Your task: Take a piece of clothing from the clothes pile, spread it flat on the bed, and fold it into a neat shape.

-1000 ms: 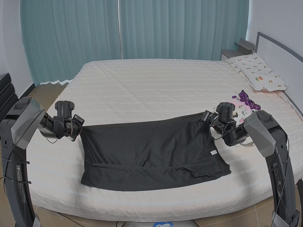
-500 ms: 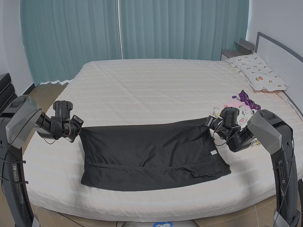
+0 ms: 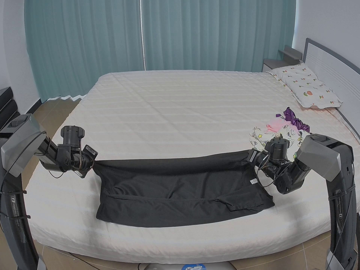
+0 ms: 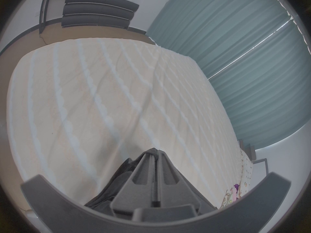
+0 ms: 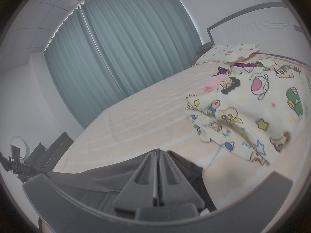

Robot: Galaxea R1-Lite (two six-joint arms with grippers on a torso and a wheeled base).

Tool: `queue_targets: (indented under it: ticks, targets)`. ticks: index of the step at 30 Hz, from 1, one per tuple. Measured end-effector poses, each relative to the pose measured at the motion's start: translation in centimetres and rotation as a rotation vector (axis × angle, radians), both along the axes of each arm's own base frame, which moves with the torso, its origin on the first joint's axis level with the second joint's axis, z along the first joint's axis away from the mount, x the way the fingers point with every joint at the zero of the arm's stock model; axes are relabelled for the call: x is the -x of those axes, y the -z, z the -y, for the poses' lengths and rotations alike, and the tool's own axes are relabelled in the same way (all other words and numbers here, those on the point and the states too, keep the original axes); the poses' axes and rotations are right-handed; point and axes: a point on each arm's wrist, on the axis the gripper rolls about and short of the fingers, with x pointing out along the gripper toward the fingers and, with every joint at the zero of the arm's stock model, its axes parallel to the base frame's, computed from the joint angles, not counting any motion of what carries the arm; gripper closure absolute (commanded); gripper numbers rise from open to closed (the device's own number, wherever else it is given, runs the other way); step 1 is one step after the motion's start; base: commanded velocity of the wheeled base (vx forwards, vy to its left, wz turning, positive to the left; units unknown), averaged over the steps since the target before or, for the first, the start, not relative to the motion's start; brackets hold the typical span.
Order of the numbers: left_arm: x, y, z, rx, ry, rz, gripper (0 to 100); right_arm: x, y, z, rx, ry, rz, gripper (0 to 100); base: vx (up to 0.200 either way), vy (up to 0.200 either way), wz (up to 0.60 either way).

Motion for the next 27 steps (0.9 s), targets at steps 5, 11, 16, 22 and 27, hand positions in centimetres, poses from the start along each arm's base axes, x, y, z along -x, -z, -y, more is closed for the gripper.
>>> queue_targets:
  ticks: [5,11,16,22,27]
  targets:
    - [1.3,1.1,0.2,-0.014,0.022,-0.059,100,2.1,0.7,0.3,0.014,-0.020,-0.052,100,0.000,0.000,0.00]
    - [3.0,2.7,0.7,-0.026,0.047,-0.137,100,4.6,1.9,0.6,0.050,-0.041,-0.125,100,0.000,0.000,0.00]
    - [4.1,3.7,1.1,-0.030,0.061,-0.192,100,6.0,2.6,0.7,0.066,-0.049,-0.171,100,0.000,0.000,0.00]
    - [4.7,4.3,1.4,-0.052,0.087,-0.222,100,6.7,3.1,0.3,0.057,-0.056,-0.200,100,0.000,0.000,0.00]
    - [4.9,4.7,1.5,-0.056,0.095,-0.238,100,7.1,3.4,0.4,0.054,-0.056,-0.217,100,0.000,0.000,0.00]
